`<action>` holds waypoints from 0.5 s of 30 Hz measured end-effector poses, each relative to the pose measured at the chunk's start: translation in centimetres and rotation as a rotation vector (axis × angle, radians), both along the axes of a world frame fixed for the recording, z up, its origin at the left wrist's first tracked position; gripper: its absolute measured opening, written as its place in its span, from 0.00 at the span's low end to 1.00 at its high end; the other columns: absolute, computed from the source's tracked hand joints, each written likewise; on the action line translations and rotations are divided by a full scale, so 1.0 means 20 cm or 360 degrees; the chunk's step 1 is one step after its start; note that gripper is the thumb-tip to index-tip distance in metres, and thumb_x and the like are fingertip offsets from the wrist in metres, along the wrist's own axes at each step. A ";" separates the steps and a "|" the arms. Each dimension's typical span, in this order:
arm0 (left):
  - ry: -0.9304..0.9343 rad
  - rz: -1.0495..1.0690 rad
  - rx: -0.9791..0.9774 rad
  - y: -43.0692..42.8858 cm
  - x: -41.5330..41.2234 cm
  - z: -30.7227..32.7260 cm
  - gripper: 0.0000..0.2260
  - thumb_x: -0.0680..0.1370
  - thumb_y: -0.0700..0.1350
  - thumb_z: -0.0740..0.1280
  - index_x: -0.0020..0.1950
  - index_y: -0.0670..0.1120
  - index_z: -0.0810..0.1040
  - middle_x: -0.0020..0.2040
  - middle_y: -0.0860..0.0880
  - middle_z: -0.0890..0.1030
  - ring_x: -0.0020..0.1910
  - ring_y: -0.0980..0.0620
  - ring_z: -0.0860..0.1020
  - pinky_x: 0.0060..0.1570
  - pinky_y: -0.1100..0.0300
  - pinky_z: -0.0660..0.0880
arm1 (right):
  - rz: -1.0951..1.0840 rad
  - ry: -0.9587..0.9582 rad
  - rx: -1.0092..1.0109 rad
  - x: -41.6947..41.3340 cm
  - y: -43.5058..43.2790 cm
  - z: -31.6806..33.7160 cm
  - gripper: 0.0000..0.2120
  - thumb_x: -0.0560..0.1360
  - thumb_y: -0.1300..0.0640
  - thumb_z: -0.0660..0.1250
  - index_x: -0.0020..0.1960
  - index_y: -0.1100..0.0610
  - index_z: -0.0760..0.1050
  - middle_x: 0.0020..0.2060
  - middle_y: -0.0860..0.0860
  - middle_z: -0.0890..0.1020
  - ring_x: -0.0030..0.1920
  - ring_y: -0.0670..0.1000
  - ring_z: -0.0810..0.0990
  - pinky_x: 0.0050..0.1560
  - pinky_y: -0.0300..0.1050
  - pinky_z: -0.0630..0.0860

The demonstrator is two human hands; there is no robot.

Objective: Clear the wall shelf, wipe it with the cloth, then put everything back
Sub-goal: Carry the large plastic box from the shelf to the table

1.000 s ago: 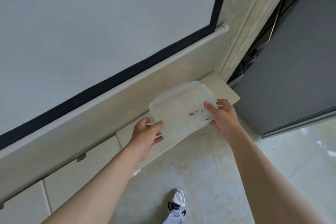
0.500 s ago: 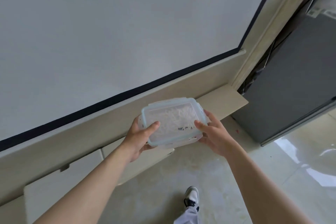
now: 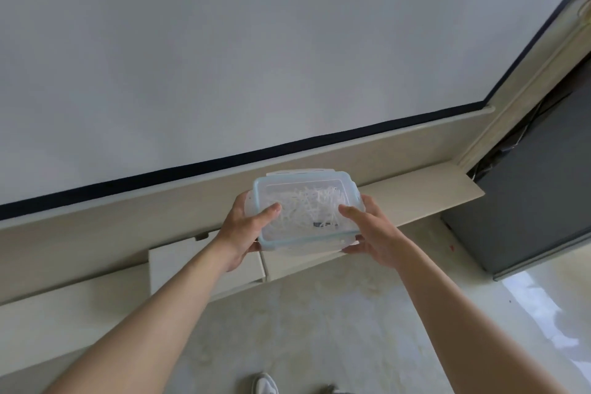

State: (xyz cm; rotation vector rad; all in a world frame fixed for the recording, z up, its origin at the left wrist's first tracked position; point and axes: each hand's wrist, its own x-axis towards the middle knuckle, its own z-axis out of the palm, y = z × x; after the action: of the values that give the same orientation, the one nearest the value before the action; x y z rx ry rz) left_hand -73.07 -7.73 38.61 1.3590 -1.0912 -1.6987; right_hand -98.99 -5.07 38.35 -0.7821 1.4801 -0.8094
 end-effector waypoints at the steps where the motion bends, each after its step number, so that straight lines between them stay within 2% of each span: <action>1: 0.0001 -0.0016 -0.0024 0.04 0.04 0.01 0.13 0.76 0.48 0.74 0.58 0.56 0.77 0.54 0.45 0.84 0.52 0.43 0.84 0.41 0.43 0.82 | 0.0029 -0.0003 0.0010 0.03 0.01 0.00 0.17 0.78 0.47 0.68 0.65 0.44 0.68 0.58 0.56 0.81 0.54 0.62 0.84 0.52 0.70 0.80; 2: 0.0006 -0.0032 -0.0042 0.07 0.07 0.02 0.10 0.77 0.47 0.73 0.56 0.57 0.78 0.54 0.46 0.84 0.52 0.43 0.84 0.42 0.42 0.83 | 0.0051 -0.0024 0.0019 0.06 0.03 0.01 0.17 0.79 0.46 0.68 0.65 0.45 0.69 0.58 0.56 0.81 0.54 0.62 0.84 0.52 0.71 0.79; 4: 0.0019 -0.0038 -0.0061 0.15 0.14 0.01 0.12 0.76 0.48 0.74 0.58 0.56 0.78 0.56 0.45 0.83 0.54 0.42 0.83 0.45 0.39 0.82 | 0.0080 -0.0117 0.0026 0.10 0.06 0.01 0.16 0.80 0.44 0.66 0.65 0.46 0.70 0.56 0.55 0.83 0.54 0.61 0.84 0.52 0.71 0.79; 7: -0.0007 0.0059 0.0003 0.27 0.20 -0.02 0.24 0.73 0.51 0.77 0.65 0.56 0.73 0.59 0.47 0.82 0.56 0.44 0.83 0.48 0.40 0.82 | 0.0080 -0.0216 0.0043 0.16 0.12 -0.02 0.16 0.80 0.41 0.65 0.64 0.47 0.73 0.56 0.55 0.84 0.53 0.61 0.85 0.52 0.70 0.80; 9: -0.0034 0.0152 0.0055 0.38 0.23 -0.05 0.29 0.71 0.53 0.78 0.68 0.58 0.70 0.60 0.48 0.82 0.56 0.46 0.83 0.50 0.41 0.82 | 0.0023 -0.0170 0.0044 0.21 0.18 -0.06 0.19 0.78 0.38 0.66 0.64 0.47 0.74 0.57 0.55 0.83 0.53 0.61 0.85 0.51 0.69 0.80; 12: -0.0107 0.0241 0.0048 0.53 0.28 -0.10 0.27 0.71 0.57 0.76 0.67 0.59 0.71 0.60 0.49 0.82 0.55 0.47 0.84 0.53 0.40 0.81 | 0.0000 -0.0034 0.0028 0.28 0.27 -0.13 0.22 0.76 0.37 0.67 0.64 0.49 0.73 0.56 0.56 0.81 0.53 0.60 0.83 0.50 0.66 0.82; 15: -0.0138 0.0317 0.0116 0.70 0.33 -0.15 0.26 0.73 0.59 0.74 0.68 0.59 0.70 0.59 0.50 0.82 0.55 0.48 0.84 0.49 0.41 0.82 | 0.0078 0.0068 0.0021 0.36 0.38 -0.20 0.26 0.74 0.33 0.66 0.63 0.50 0.72 0.56 0.56 0.79 0.55 0.59 0.81 0.52 0.65 0.81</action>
State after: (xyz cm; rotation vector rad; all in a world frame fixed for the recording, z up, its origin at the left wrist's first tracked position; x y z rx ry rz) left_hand -66.42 6.29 35.67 1.5455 -0.9146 -1.5597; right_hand -91.75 2.51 34.32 -0.8272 1.4973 -0.7498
